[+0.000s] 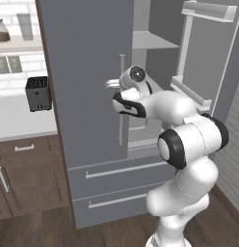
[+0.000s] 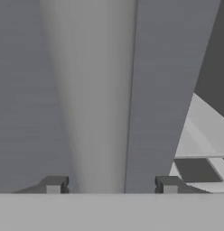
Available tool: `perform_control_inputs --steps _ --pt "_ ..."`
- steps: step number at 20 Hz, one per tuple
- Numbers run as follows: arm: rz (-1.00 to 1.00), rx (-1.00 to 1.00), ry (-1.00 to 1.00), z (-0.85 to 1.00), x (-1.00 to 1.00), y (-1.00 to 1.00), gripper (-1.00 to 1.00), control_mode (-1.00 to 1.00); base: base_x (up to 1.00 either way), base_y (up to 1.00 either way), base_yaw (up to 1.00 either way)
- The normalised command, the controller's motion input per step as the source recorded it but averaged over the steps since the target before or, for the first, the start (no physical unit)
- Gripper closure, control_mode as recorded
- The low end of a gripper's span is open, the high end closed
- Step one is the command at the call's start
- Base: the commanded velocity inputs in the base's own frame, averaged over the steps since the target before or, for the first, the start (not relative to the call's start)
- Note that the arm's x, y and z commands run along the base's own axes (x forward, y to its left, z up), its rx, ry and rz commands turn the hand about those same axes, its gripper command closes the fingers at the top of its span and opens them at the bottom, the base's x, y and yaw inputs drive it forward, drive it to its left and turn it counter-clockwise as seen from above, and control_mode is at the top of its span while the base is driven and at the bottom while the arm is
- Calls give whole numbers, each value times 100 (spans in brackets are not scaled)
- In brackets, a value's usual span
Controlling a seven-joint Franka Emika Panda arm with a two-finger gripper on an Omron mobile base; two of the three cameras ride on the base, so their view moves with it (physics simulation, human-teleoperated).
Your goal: Take the strawberry from the fridge and place it on top of the pancake, located on the dining counter.
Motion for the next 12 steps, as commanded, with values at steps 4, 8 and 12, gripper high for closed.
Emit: perform_control_inputs --steps 4,8,12 --pt "0 0 0 0 4 0 100 -100 0 0 0" --pt "0 -1 0 0 -14 5 100 -100 0 0 0" --pt "-4 -11 -11 0 -72 34 100 -100 0 0 0"
